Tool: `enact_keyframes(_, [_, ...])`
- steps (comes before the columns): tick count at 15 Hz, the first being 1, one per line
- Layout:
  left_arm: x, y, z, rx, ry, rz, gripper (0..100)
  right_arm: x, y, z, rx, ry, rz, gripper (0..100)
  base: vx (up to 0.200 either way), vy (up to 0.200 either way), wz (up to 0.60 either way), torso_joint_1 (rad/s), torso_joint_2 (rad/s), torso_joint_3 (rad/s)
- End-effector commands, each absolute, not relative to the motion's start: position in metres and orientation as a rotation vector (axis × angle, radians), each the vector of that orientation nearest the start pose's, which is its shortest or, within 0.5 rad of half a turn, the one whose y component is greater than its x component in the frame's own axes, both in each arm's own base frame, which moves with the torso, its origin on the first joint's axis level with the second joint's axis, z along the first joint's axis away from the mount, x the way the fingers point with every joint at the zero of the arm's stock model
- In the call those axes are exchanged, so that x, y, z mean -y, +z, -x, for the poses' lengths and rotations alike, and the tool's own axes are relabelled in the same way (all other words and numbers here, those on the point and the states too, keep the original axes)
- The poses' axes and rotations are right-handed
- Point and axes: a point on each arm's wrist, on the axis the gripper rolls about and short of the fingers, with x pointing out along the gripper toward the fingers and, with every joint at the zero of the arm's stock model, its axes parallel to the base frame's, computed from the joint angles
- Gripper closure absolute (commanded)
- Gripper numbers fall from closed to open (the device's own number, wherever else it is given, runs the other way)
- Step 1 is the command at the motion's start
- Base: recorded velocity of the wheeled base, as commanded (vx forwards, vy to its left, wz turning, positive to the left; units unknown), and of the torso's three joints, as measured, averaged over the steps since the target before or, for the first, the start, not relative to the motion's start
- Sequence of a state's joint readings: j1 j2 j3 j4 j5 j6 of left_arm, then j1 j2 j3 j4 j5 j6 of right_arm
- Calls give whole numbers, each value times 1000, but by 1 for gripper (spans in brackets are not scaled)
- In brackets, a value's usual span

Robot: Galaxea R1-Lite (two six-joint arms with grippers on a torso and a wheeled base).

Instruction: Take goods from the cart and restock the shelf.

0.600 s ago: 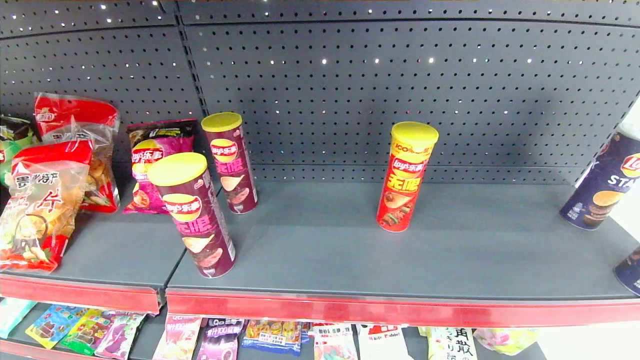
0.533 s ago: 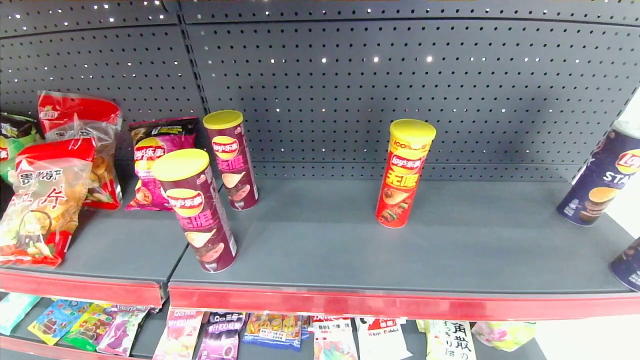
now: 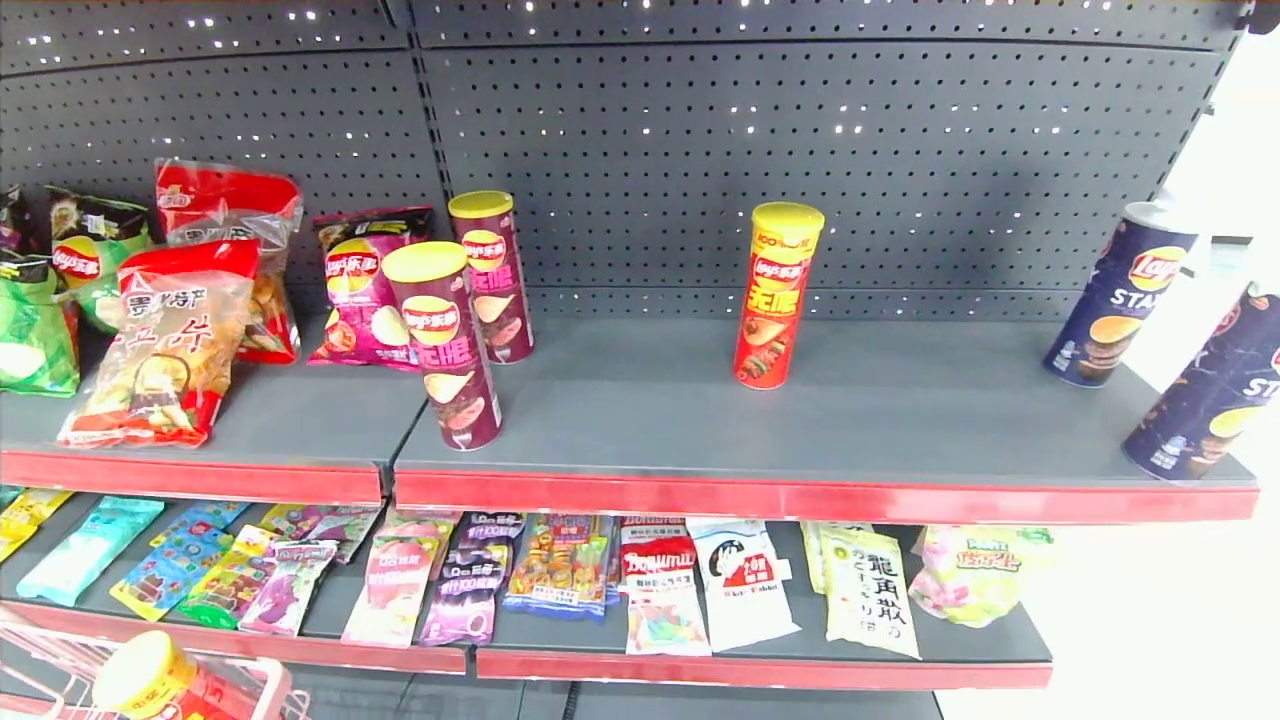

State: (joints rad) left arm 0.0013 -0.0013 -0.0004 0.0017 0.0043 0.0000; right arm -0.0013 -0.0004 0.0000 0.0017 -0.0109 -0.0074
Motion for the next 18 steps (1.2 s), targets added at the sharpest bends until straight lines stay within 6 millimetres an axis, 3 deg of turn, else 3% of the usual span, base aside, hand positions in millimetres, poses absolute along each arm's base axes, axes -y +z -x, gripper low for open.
enact_keyframes(1, [0, 75, 23, -2, 6, 0, 0, 0, 76, 23, 0, -12, 9, 0, 0, 0, 0, 0, 0, 0])
enact_keyframes(7, [0, 75, 23, -2, 6, 0, 0, 0, 76, 23, 0, -11, 9, 0, 0, 0, 0, 0, 0, 0])
enact_keyframes(18, [0, 75, 23, -2, 6, 0, 0, 0, 76, 23, 0, -9, 9, 0, 0, 0, 600, 3, 3, 3])
